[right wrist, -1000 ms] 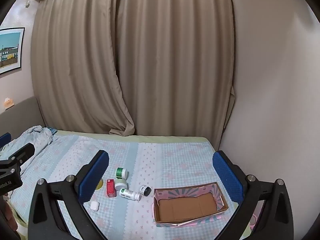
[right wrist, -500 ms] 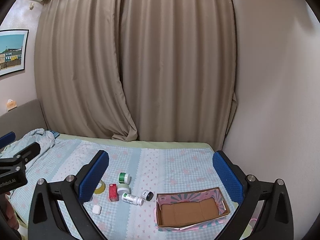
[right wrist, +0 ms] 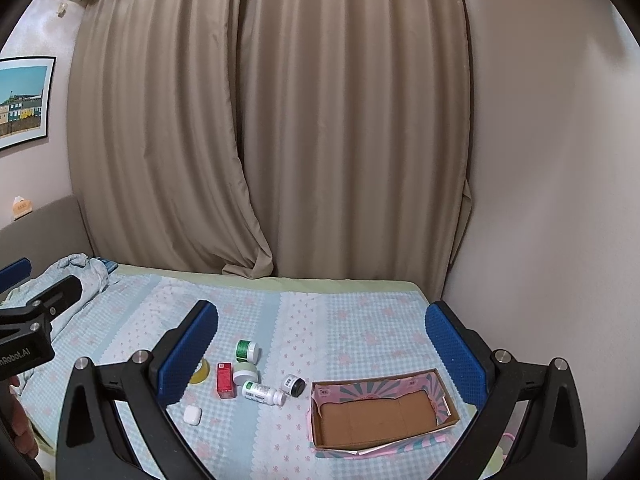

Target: Organize rigid objects

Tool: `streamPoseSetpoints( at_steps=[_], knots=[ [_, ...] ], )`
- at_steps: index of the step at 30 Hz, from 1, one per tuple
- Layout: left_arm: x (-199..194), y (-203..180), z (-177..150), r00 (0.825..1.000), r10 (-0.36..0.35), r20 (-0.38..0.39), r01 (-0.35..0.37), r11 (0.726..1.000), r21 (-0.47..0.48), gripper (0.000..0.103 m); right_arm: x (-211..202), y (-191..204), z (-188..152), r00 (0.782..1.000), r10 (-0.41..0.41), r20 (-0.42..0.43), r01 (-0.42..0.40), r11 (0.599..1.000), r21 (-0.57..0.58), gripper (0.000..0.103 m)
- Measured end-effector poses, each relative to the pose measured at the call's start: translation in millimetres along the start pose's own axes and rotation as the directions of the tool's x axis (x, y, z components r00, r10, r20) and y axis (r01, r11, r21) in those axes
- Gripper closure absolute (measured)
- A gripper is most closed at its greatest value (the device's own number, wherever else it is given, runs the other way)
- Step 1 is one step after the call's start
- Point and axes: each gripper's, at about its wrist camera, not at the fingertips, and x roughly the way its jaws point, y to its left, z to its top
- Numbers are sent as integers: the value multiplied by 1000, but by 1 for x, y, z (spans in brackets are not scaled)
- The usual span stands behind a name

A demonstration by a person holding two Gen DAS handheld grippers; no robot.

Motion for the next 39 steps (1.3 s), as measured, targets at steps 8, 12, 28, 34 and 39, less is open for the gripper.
streamPoseSetpoints(
  at_steps=[8, 12, 28, 34, 39],
  knots=[
    [-5, 2, -1, 1000, -10, 0, 10, 1000, -5, 0, 3, 0, -2, 1000, 3, 4, -3, 1000, -8, 0],
    [-6, 4, 0, 1000, -12, -2, 12, 1000, -7, 0, -5, -1, -15, 1000, 12, 16, -12, 1000, -1, 0],
    [-6, 4, 4, 1000, -13, -23, 13, 1000, -8, 0, -6, 1, -25, 1000, 13, 3, -13, 1000, 5, 0],
    [-6, 5, 4, 999, -13, -30, 13, 1000, -10, 0, -8, 1, -28, 1000, 17, 2, -17, 1000, 5, 0],
    [-6, 5, 6, 999, -11, -34, 10, 1000, -13, 0, -8, 4, -31, 1000, 15, 3, -15, 1000, 5, 0]
  ],
)
